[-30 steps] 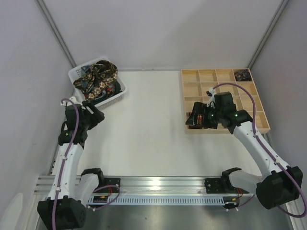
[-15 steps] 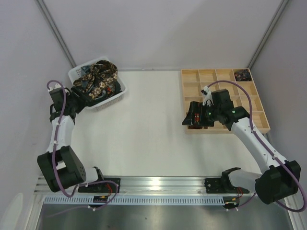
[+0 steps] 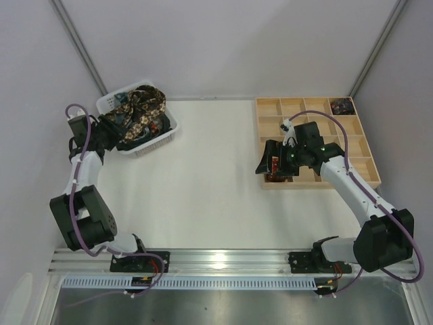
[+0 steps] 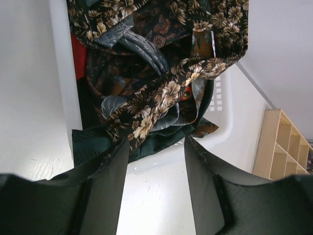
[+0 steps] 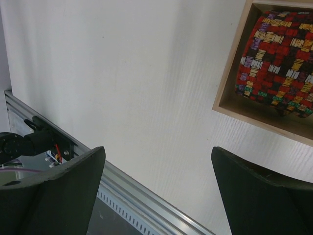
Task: Roll the ties
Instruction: Grab a tie with the left arm
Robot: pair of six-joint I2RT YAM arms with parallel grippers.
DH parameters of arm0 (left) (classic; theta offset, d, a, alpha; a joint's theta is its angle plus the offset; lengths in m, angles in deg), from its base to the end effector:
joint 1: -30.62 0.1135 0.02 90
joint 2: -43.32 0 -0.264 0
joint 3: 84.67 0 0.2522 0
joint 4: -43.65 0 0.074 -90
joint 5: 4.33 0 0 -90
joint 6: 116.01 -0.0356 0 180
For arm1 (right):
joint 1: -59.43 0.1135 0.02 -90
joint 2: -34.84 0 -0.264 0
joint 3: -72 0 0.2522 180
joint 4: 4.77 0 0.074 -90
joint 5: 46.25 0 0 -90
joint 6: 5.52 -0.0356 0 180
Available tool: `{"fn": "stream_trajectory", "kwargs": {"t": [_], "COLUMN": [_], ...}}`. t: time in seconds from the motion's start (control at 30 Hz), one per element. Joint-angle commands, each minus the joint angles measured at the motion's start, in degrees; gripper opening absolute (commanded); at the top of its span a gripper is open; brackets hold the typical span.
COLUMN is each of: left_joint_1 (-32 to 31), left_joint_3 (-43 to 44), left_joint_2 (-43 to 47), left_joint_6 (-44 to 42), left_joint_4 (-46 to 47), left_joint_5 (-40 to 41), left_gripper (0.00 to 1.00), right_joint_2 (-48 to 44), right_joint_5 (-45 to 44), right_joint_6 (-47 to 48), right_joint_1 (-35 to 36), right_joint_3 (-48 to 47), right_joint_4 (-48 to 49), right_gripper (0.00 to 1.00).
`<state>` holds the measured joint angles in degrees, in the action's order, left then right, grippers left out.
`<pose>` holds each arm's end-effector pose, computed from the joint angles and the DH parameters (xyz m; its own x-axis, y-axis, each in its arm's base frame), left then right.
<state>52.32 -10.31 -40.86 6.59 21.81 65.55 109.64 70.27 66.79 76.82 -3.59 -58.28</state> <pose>0.3141 0.1118 0.2767 -0.3704 -0.6919 -0.6198 -0.3260 0.7216 -0.6107 0.2501 0.0950 0.2875 -0.8831 0.0083 -0.4691 -0.2699 0.8088 0.5225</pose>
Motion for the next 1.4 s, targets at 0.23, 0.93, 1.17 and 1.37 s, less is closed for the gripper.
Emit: {"fn": "stream_trajectory", "kwargs": {"t": [0.23,0.93,1.17,1.37], "left_joint_1": [0.9,1.0,1.0,1.0], "left_joint_3": [3.1,4.4,5.2,4.7], "left_joint_2": [-2.2,-8.0,-9.9,-10.7], "left_joint_6": [-2.9,-1.4,-1.3,0.2], "left_joint_4": [-1.4,1.3,0.9,5.4], "left_joint_5": [1.9,-0.4,-1.1,-4.0], "left_gripper": [0.54,0.57,0.57,0.41], "right_joint_2": [0.5,1.1,1.7,1.7], "right_joint_5": [1.6,2.2,2.1,1.5], "right_joint_6": [-0.3,0.1,0.2,0.3], "right_joint_1": [-0.6,-1.7,-2.1,-2.1], "right_joint_3": [-2.0,-2.4,-2.6,-2.8], "right_joint_4": [2.4,2.2,2.1,1.9], "right_gripper": [0.98,0.98,0.98,0.98]}}
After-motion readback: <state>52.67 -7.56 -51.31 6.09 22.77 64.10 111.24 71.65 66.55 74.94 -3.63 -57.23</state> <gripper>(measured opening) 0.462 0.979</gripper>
